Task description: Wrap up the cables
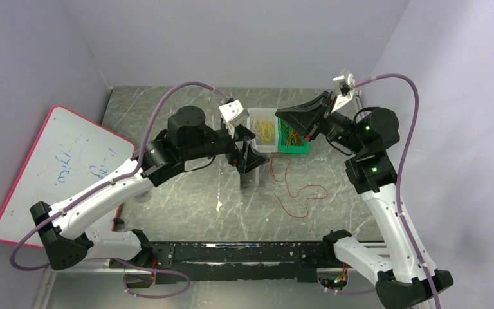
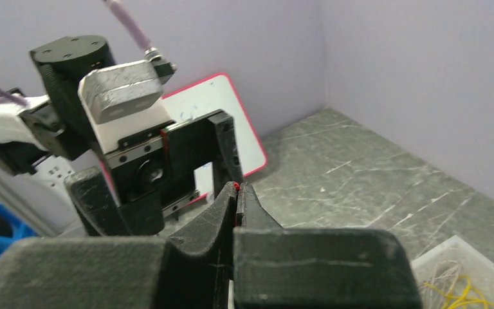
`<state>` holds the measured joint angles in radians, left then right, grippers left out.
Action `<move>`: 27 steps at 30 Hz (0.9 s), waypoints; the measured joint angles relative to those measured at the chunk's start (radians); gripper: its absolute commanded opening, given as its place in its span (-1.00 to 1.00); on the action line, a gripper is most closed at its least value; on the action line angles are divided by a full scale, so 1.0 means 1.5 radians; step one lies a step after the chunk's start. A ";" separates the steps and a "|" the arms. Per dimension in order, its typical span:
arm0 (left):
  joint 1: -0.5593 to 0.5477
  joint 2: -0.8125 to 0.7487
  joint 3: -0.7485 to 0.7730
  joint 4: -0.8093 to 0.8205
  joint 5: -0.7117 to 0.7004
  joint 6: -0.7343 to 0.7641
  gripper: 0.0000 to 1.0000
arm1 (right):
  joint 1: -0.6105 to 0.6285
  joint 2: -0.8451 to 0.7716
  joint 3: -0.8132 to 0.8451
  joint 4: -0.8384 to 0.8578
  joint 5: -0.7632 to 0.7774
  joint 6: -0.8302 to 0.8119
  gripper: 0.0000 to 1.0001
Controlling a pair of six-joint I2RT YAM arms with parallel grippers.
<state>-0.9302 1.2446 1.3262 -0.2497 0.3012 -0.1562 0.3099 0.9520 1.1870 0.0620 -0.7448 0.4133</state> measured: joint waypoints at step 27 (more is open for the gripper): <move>-0.001 0.048 -0.129 0.512 0.170 -0.221 0.12 | 0.000 -0.042 -0.052 0.010 -0.170 0.122 -1.00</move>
<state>-0.9314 1.3167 1.1332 0.5182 0.5560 -0.4873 0.3099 0.8894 1.1084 0.0776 -0.9993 0.5961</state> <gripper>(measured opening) 0.628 0.013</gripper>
